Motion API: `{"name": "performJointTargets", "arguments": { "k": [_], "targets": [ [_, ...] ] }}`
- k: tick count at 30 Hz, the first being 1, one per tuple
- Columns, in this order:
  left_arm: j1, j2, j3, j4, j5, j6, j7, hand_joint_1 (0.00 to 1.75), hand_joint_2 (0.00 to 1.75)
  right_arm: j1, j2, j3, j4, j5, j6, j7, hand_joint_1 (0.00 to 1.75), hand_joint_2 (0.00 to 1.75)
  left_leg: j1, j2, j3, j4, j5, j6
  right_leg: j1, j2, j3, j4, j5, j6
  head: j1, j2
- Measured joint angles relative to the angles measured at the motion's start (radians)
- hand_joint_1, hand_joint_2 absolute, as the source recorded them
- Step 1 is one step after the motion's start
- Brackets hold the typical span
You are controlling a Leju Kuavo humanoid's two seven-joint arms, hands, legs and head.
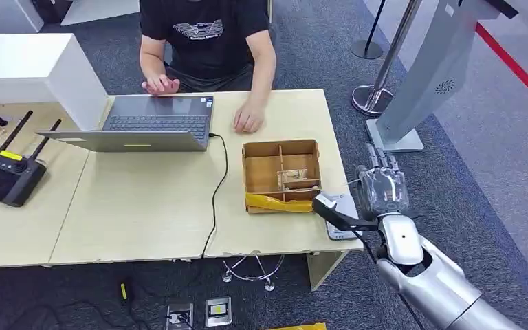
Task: Pass the card to the sensor for recognition and then transmit it.
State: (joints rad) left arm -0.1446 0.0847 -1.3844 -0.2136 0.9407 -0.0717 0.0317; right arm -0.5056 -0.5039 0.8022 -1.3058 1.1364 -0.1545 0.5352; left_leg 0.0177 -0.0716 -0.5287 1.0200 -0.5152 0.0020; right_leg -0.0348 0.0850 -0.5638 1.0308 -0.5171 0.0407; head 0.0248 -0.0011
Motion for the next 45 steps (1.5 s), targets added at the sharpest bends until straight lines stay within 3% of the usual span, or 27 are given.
{"name": "performJointTargets", "arguments": {
  "k": [9,17,32,39,45],
  "targets": [
    [0.000,0.000,0.000,0.000,0.002,0.000,-0.006,0.00,0.00,0.030,0.000,-0.005,0.012,-0.047,0.009,-0.018,1.75,1.75,0.000,0.000,0.000,0.000,0.000,0.000,0.000,0.001,0.000,0.000,0.000,0.000,0.000,0.000],
    [-0.001,0.000,0.000,0.000,0.002,0.000,-0.005,0.00,0.00,0.027,0.043,0.021,0.098,-0.107,-0.014,-0.052,1.75,1.75,0.000,0.000,-0.001,0.000,0.000,0.000,0.000,0.000,0.000,0.000,0.000,0.000,0.000,0.000],
    [-0.001,0.000,0.001,-0.001,0.008,0.000,0.000,0.00,0.00,0.024,0.147,0.041,0.270,-0.347,-0.174,-0.115,1.75,1.75,0.000,0.000,0.000,0.000,0.000,0.000,0.000,0.000,0.000,0.000,0.000,0.000,0.000,0.000],
    [-0.001,0.001,0.001,-0.003,0.003,0.000,0.000,0.00,0.00,0.030,0.146,0.027,0.266,-0.352,-0.186,-0.105,1.75,1.75,0.000,0.000,0.001,0.000,0.000,-0.001,0.000,0.001,0.001,0.000,0.000,0.000,0.000,0.000],
    [-0.001,0.001,0.001,-0.003,-0.010,0.000,-0.001,0.00,0.00,0.034,0.113,-0.016,0.182,-0.297,-0.172,-0.074,1.75,1.75,0.000,0.000,0.001,0.000,0.001,-0.001,0.000,0.002,0.001,0.000,0.001,0.000,0.000,0.000]
  ]
}}
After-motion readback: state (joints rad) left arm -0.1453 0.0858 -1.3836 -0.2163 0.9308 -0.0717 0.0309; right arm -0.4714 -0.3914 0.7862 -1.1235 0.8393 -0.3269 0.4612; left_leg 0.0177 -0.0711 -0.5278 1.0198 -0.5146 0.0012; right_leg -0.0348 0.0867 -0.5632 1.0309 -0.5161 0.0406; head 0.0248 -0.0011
